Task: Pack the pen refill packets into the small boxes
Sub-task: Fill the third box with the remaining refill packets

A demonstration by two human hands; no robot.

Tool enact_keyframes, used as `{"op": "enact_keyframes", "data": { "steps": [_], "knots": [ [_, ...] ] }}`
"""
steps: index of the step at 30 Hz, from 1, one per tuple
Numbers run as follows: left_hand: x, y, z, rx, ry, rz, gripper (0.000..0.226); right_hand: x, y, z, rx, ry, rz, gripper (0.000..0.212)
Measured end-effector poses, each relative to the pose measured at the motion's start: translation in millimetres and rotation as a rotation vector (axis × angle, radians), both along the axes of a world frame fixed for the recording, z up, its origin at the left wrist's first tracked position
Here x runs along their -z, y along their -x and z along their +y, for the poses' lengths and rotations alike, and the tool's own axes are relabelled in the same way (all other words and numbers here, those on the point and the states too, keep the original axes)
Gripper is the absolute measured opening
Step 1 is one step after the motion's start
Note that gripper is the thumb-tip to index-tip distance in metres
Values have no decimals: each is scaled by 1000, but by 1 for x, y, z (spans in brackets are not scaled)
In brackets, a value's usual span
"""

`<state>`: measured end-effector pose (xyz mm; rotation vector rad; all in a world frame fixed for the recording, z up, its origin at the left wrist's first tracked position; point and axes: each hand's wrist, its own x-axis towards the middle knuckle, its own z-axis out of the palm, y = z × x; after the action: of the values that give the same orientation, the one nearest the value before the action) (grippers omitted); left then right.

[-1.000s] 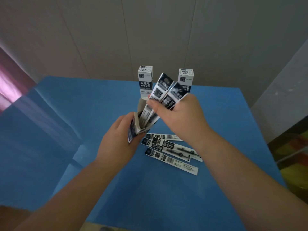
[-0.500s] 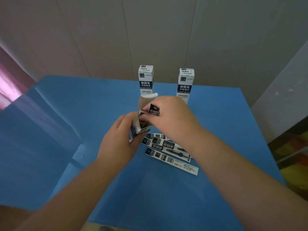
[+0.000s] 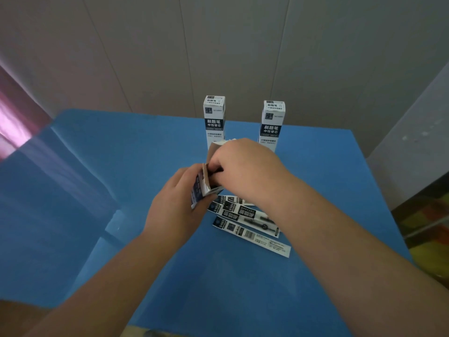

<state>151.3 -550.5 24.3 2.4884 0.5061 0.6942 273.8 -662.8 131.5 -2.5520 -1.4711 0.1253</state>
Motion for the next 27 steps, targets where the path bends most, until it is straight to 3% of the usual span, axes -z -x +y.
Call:
{"op": "enact_keyframes", "data": {
  "steps": [2, 7, 9, 12, 15, 27],
  "knots": [
    [0, 0, 3, 1, 12, -3, 41, 0, -6, -9, -21, -96, 69, 10],
    [0, 3, 5, -20, 89, -43, 44, 29, -24, -39, 151, -654, 355, 23],
    [0, 4, 5, -23, 98, -41, 44, 48, -34, -47, 247, -535, 370, 27],
    [1, 5, 7, -12, 105, -38, 45, 77, -41, -57, 261, -37, 277, 40],
    [2, 6, 6, -4, 102, -46, 48, 102, -35, -61, 260, 208, 181, 30],
    [4, 7, 8, 3, 103, -50, 49, 122, -35, -56, 265, 282, 236, 18]
  ]
}}
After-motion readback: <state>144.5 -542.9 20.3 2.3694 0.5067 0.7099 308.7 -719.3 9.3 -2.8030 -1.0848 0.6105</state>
